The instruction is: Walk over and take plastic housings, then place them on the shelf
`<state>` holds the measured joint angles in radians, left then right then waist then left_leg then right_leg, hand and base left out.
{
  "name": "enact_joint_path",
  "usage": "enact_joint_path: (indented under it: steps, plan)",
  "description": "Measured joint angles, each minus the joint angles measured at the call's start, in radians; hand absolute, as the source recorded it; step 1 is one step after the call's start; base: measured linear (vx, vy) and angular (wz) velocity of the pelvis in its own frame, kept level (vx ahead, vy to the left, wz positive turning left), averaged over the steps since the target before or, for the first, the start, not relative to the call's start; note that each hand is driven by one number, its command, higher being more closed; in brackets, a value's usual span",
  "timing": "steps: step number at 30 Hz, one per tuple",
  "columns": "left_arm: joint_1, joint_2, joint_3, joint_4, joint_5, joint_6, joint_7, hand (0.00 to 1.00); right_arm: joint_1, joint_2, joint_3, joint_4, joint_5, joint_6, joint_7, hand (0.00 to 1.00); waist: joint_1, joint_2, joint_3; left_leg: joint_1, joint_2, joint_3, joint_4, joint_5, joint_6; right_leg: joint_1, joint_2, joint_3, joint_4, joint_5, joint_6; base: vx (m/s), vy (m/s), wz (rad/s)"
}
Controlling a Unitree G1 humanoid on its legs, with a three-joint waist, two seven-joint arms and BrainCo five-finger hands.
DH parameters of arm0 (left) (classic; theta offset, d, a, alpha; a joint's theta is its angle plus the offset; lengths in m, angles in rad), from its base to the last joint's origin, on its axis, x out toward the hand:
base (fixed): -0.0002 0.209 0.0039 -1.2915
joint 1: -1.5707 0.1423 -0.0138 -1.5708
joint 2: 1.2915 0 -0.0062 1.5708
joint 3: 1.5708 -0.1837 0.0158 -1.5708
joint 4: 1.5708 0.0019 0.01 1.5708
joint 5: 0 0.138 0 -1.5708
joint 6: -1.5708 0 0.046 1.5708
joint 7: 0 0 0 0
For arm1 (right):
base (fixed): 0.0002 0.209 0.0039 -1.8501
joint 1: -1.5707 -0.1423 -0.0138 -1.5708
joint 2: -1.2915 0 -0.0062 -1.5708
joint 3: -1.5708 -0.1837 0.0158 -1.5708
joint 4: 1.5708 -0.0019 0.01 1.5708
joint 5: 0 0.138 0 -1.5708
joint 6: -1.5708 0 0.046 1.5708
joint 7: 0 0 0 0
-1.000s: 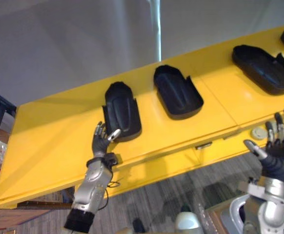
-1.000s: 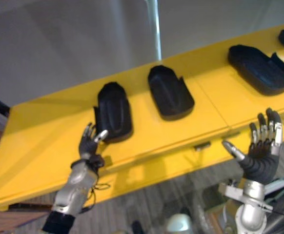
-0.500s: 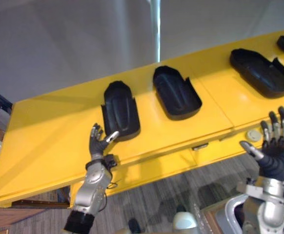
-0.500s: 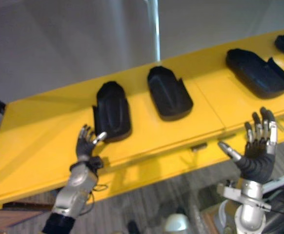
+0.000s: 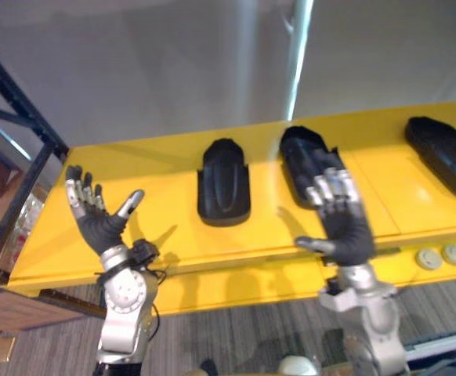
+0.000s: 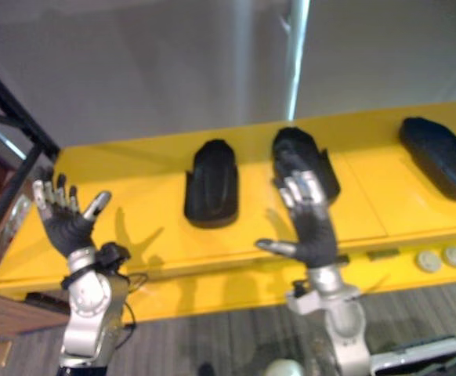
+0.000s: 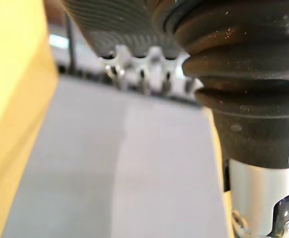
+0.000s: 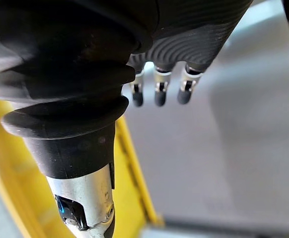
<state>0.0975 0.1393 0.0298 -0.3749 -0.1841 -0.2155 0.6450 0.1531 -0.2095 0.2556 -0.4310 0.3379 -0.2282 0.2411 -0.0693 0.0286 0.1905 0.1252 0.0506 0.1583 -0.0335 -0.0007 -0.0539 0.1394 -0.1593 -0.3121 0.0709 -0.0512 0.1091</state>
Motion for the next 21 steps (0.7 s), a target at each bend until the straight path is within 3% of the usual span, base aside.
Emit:
enact_joint_path:
  steps: [2,4,12,21]
  plan:
    - [0.041,0.001,0.043,-0.013,0.005,0.0,-0.021,0.0,-0.002,-0.021,0.026,0.033,-0.001,0.057,0.027,0.0,0.017,-0.009,-0.006,-0.003,-0.002,-0.016,-0.016,0.011,-0.001,0.004,0.0,-0.019,-0.008,0.0,0.0,0.01,-0.009,0.2]
    - [0.065,0.001,0.065,-0.013,0.006,0.0,-0.04,0.0,-0.001,-0.038,0.032,0.056,-0.002,0.082,0.047,0.0,0.031,-0.013,-0.01,-0.002,-0.003,-0.019,-0.03,0.019,-0.001,0.003,0.001,-0.023,-0.013,0.002,0.0,0.01,0.0,0.1]
    - [0.132,0.001,0.092,-0.013,0.005,0.002,-0.085,0.0,0.011,-0.081,0.044,0.102,-0.059,0.169,0.089,0.0,0.04,-0.025,-0.031,-0.003,-0.007,-0.04,-0.045,0.027,-0.001,0.017,0.0,-0.044,-0.023,0.003,0.0,0.0,-0.001,0.08]
    - [0.184,0.0,0.134,-0.013,-0.007,0.002,-0.1,0.0,0.037,-0.115,0.051,0.172,-0.079,0.189,0.087,0.0,0.057,-0.036,-0.043,-0.004,-0.008,-0.041,-0.046,0.028,-0.001,0.018,0.001,-0.044,-0.024,0.005,0.0,0.0,0.0,0.0]
